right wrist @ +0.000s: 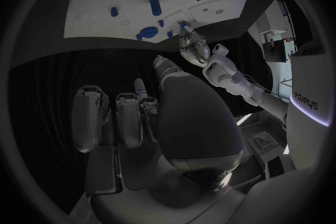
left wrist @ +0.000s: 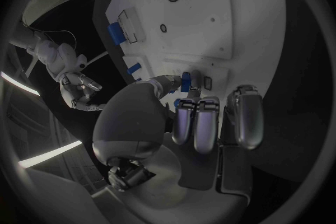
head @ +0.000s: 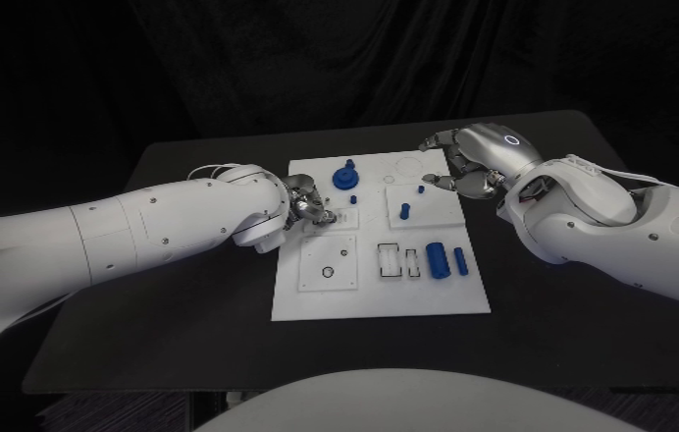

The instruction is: Assemble the parts on the task board

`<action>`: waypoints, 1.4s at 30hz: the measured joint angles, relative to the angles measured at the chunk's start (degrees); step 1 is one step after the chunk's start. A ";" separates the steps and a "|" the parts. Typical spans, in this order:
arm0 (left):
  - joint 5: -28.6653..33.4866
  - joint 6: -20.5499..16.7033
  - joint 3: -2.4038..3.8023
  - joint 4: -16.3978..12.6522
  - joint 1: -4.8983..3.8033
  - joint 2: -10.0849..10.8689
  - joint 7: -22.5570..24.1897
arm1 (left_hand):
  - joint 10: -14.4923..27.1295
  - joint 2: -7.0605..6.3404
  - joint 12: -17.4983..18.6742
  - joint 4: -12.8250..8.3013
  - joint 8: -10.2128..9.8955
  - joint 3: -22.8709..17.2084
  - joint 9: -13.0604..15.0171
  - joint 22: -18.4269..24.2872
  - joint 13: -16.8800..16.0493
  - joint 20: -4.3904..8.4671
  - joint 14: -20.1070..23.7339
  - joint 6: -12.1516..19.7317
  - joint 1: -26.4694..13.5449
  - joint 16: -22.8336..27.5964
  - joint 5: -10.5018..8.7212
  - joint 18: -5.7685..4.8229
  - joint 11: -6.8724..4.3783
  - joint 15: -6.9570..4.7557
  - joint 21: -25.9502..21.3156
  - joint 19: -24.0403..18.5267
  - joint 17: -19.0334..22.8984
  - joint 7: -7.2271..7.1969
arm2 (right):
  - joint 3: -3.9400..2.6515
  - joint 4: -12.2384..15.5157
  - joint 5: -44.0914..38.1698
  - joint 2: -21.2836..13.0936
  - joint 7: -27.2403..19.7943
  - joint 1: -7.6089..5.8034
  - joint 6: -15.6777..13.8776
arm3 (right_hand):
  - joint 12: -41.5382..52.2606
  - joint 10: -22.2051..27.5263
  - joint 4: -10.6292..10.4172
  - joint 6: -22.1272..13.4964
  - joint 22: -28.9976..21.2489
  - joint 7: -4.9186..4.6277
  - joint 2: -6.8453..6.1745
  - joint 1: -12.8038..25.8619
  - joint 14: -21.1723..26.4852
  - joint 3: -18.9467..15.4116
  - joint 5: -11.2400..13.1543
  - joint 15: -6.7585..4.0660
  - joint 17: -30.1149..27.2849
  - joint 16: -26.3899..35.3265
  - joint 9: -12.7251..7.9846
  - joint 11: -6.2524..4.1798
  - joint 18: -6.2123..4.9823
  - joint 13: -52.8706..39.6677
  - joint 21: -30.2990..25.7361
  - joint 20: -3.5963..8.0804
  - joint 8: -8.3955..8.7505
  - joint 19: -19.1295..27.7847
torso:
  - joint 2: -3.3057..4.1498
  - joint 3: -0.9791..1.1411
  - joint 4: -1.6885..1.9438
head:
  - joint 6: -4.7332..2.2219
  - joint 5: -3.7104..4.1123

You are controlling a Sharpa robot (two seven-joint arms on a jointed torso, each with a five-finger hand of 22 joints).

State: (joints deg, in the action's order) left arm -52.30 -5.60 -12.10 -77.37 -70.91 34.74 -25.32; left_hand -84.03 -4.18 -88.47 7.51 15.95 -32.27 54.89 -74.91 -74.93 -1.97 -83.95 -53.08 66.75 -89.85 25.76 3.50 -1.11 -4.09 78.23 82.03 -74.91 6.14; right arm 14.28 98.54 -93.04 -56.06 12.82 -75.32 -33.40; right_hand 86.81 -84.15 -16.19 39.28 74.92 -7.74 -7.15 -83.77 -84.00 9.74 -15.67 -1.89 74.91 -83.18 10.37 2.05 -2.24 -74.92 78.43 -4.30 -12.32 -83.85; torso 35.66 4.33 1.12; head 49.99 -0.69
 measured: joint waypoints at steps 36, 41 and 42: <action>-0.04 0.47 0.11 1.50 0.39 -0.64 1.25 | 0.00 1.24 0.59 0.53 -2.80 1.04 -1.11 0.00 0.00 0.00 0.00 -3.05 -5.69 0.00 -9.79 0.00 0.00 0.00 -1.62 0.00 0.00 -3.11 | 0.00 -0.51 0.55 0.55 1.05 0.01 1.99 | 0.00 0.00 0.00 0.42 -0.01 0.00 0.23 -0.23 0.00 0.32 -0.28 0.00 0.00 0.23 -0.11 0.00 0.00 0.00 -0.34 0.00 -0.20 0.00 | 0.01 0.03 0.04 | 0.00 -0.06; -0.06 0.61 0.06 1.65 0.47 -0.55 1.81 | 0.00 1.22 0.67 2.88 -4.53 3.86 -2.50 0.00 0.00 -0.21 0.00 -3.13 -8.37 0.00 -12.21 0.00 0.00 0.00 -2.02 -0.21 0.00 -2.73 | 0.00 -0.44 0.56 0.54 1.15 0.01 2.23 | 0.00 0.00 0.15 0.42 -0.01 0.00 0.45 -0.46 0.00 0.47 -0.53 0.00 0.00 0.23 -0.11 0.00 0.00 0.00 -0.34 0.00 -0.20 0.00 | -0.01 0.03 0.04 | 0.00 -0.02; -0.06 0.68 0.05 1.67 0.50 -0.55 1.95 | 0.00 1.09 0.67 3.20 -4.59 4.35 -2.55 0.00 0.00 -0.21 0.00 -3.22 -8.58 0.00 -12.51 0.00 0.00 0.00 -2.02 -0.21 0.00 -2.64 | 0.00 -0.41 0.56 0.53 1.16 0.01 2.29 | 0.00 0.00 0.15 0.42 -0.01 0.00 0.45 -0.46 0.00 0.47 -0.53 0.00 0.00 0.23 -0.11 0.00 0.00 0.00 -0.34 0.00 -0.20 0.00 | -0.02 0.03 0.04 | 0.00 -0.02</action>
State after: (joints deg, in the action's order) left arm -52.36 -4.92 -12.06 -75.70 -70.40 34.20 -23.37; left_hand -84.03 -3.09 -87.80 10.72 11.36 -27.92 52.33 -74.91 -74.93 -2.18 -83.94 -56.30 58.17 -89.85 13.25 3.50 -1.10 -4.09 76.21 81.82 -74.91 3.49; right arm 14.28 98.13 -92.48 -55.54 13.98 -75.30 -31.11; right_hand 86.81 -84.14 -16.04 39.70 74.91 -7.74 -6.69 -84.22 -84.00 10.21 -16.20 -1.89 74.91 -82.95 10.26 2.05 -2.24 -74.92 78.09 -4.30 -12.53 -83.85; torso 35.64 4.36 1.16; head 49.99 -0.71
